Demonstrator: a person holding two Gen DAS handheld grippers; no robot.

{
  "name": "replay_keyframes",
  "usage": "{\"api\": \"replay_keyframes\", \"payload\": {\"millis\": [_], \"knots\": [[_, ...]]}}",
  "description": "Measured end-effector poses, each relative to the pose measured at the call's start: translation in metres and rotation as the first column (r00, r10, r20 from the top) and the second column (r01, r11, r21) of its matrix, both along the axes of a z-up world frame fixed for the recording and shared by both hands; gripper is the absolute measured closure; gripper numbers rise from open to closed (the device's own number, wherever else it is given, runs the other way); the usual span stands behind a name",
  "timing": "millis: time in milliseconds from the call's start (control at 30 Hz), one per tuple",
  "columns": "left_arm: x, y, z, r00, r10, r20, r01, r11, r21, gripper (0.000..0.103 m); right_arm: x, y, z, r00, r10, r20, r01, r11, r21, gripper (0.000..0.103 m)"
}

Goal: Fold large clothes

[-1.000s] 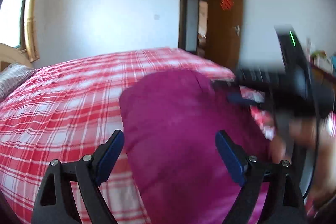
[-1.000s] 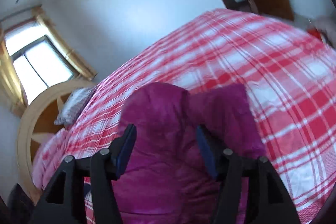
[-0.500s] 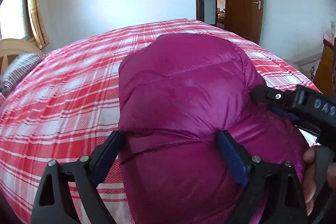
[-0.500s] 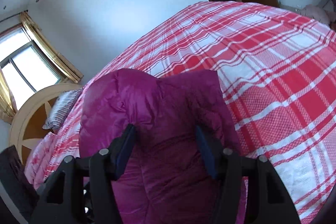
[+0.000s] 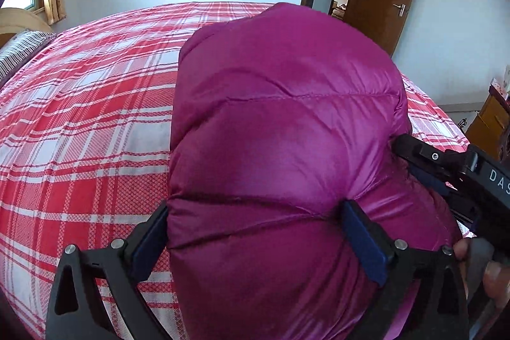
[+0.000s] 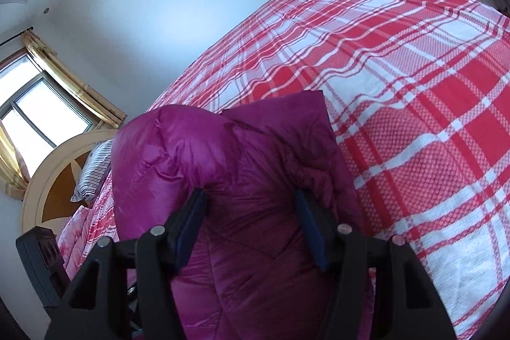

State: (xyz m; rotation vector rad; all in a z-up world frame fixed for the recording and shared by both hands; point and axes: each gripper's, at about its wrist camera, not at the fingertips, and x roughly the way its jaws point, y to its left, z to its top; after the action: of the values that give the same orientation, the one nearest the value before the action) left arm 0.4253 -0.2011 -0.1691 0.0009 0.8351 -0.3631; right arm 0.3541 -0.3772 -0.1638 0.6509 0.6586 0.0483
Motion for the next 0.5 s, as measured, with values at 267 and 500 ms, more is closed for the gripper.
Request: {"api": "replay_keyframes", "payload": {"millis": [267, 500], "knots": [[-0.0004, 0.0008, -0.004, 1.0, -0.001, -0.005, 0.001, 1.0, -0.004, 0.001, 0.0002, -0.0013, -0.0012, 1.0, -0.001, 0.001, 0.001, 1.0, 0.006, 0.042], [0.004, 0.0014, -0.0076, 0.999, -0.006, -0.035, 0.006, 1.0, -0.025, 0.001, 0.0016, -0.0016, -0.0035, 1.0, 0.001, -0.006, -0.001, 1.0, 0.0, 0.042]]}}
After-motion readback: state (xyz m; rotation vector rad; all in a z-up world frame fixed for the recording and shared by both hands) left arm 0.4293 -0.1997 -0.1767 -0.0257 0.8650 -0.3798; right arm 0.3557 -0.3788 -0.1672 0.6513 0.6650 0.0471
